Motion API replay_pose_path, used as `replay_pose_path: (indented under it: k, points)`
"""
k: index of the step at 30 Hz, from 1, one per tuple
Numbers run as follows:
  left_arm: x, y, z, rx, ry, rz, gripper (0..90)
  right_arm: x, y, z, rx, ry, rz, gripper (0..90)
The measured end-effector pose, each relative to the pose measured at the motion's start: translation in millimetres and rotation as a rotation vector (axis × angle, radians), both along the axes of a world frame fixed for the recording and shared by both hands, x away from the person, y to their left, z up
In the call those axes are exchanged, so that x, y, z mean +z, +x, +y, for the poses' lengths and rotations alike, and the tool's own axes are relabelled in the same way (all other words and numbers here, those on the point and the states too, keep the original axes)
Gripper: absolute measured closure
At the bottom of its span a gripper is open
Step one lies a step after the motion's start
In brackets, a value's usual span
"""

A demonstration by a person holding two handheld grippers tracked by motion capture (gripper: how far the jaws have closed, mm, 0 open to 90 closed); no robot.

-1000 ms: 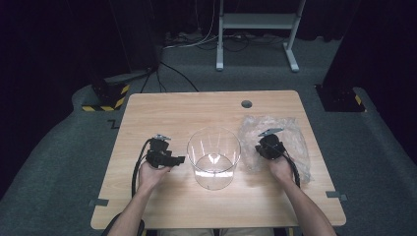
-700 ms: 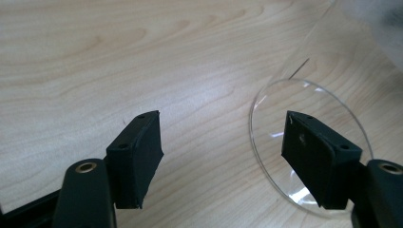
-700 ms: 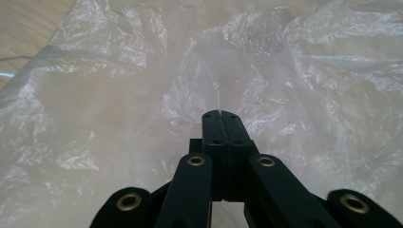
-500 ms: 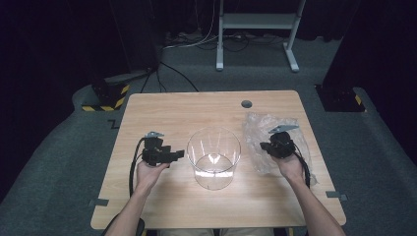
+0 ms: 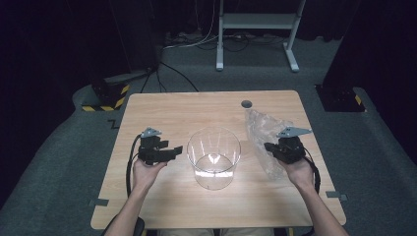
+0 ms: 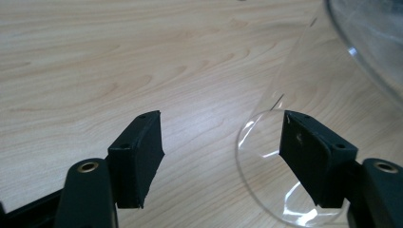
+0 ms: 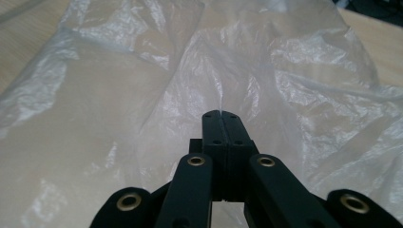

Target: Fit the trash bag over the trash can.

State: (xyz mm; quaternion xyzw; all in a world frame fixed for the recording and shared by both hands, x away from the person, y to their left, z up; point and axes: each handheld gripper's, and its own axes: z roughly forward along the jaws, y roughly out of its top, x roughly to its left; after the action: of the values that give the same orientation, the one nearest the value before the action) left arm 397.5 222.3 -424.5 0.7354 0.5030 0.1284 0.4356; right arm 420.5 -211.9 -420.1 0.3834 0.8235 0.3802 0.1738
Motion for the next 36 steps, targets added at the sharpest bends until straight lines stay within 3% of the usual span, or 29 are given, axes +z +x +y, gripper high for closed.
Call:
replay_pose_path:
  k: [7,11,16,18,24,33,36]
  points:
    - [8.6,-3.5,3.9,-0.01,-0.053,-0.02,31.4,15.0,-16.1,12.2,0.068,-0.006,-0.062,90.0]
    - [17.3,-9.0,-1.1,-0.029,-0.027,-0.056,31.8,20.5,-19.0,14.6,0.093,0.017,-0.079,90.0]
    - [23.1,-15.2,-9.3,-0.055,-0.018,-0.104,34.0,29.0,-25.0,14.5,0.126,0.06,-0.104,90.0]
    - [24.5,-16.5,-10.2,-0.059,-0.027,-0.105,34.6,32.5,-28.5,16.0,0.146,0.07,-0.118,90.0]
    - [31.3,-20.3,-12.6,-0.075,-0.065,-0.124,35.8,38.2,-36.4,28.7,0.216,0.068,-0.147,90.0]
    - [41.7,-25.4,-25.7,-0.13,-0.082,-0.16,36.3,42.3,-47.5,53.0,0.328,0.051,-0.169,90.0]
    - [44.0,-27.2,-30.6,-0.152,-0.085,-0.165,36.3,42.4,-48.9,56.0,0.342,0.051,-0.17,90.0]
